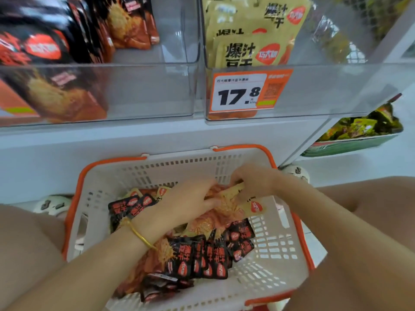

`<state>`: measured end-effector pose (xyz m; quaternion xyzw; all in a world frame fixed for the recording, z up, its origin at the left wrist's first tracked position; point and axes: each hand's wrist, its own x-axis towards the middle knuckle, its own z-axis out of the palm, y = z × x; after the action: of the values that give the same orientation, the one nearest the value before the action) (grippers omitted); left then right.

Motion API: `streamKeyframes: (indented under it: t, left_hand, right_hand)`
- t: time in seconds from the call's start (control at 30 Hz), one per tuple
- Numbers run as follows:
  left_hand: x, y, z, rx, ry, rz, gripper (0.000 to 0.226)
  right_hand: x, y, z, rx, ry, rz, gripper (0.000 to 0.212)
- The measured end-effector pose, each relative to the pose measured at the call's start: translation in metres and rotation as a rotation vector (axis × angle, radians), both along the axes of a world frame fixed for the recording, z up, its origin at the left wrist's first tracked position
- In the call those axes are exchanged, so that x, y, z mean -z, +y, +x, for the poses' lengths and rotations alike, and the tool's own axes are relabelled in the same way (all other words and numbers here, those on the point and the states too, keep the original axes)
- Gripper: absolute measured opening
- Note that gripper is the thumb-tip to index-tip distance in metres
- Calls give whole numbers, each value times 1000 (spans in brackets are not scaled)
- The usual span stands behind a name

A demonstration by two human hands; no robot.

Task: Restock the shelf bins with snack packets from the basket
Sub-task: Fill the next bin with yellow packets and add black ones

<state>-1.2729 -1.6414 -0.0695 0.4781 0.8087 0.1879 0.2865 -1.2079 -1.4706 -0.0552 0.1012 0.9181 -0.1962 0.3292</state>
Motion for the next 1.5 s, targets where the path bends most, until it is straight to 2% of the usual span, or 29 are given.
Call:
streamKeyframes:
  t: [0.1,0.13,0.23,0.3,0.37,0.43,0.53,0.6,0.63,0.67,0.73,0.8,0.87,0.93,1.0,1.03,1.13,1.23,1.3,1.37,1.43,1.5]
  left_hand:
    - [-22,2,1,-78,-80,69,17]
    - [-31,2,1,-121,-98,113,14]
    - [-63,6,1,-293,-182,292,13]
    - [-85,12,6,-374,-245,402,17]
    - [-105,20,11,-382,-292,474,21]
    - [-126,31,17,-341,-252,512,19]
    - [-158,47,14,-340,-51,664,12]
    - [-176,56,1,-329,277,752,12]
    - [-183,61,-7,-296,486,732,22]
    - [-189,66,-16,-250,660,663,32]
    - [-194,78,-31,-171,834,486,48]
    - [-191,85,-40,-148,883,339,59]
    - [-182,89,-45,-140,948,260,65]
    - [-175,88,-48,-139,993,244,68]
    - [-172,89,-49,-141,1012,237,69]
    - [-172,89,-50,-141,1016,241,69]
    - [-170,90,-51,-145,1005,247,67]
    - [-167,90,-53,-145,1016,273,65]
    - [-166,90,-53,-142,1012,288,64]
    - [-168,88,-52,-132,997,321,62]
    - [-172,81,-50,-122,993,433,54]
    - [-172,66,-42,-119,993,638,41]
  right_hand:
    - [-40,1,14,200,245,-146,20]
    - [-49,3,20,367,331,-264,20]
    - [-74,11,44,880,517,-808,24]
    - [-84,12,58,949,514,-1093,38]
    - [-94,4,67,873,509,-1151,45]
    - [-112,3,68,837,598,-1094,39]
    - [-153,25,61,882,848,-989,23]
    - [-184,45,50,920,1044,-861,10]
    - [-196,56,41,919,1119,-762,10]
    - [-206,66,31,906,1164,-653,12]
    - [-213,88,4,849,1115,-348,10]
    - [-203,105,-25,816,897,-68,23]
    - [-182,118,-50,855,690,-51,28]
    - [-161,123,-67,882,601,-60,12]
    - [-151,126,-76,808,552,69,29]
    - [-151,123,-78,772,557,138,31]
    - [-150,119,-80,690,538,194,16]
    - [-147,118,-81,638,484,129,41]
    - [-149,116,-79,623,463,99,39]
    - [-154,116,-77,674,448,-20,36]
    - [-165,112,-69,735,471,-50,32]
    - [-182,104,-53,741,601,121,22]
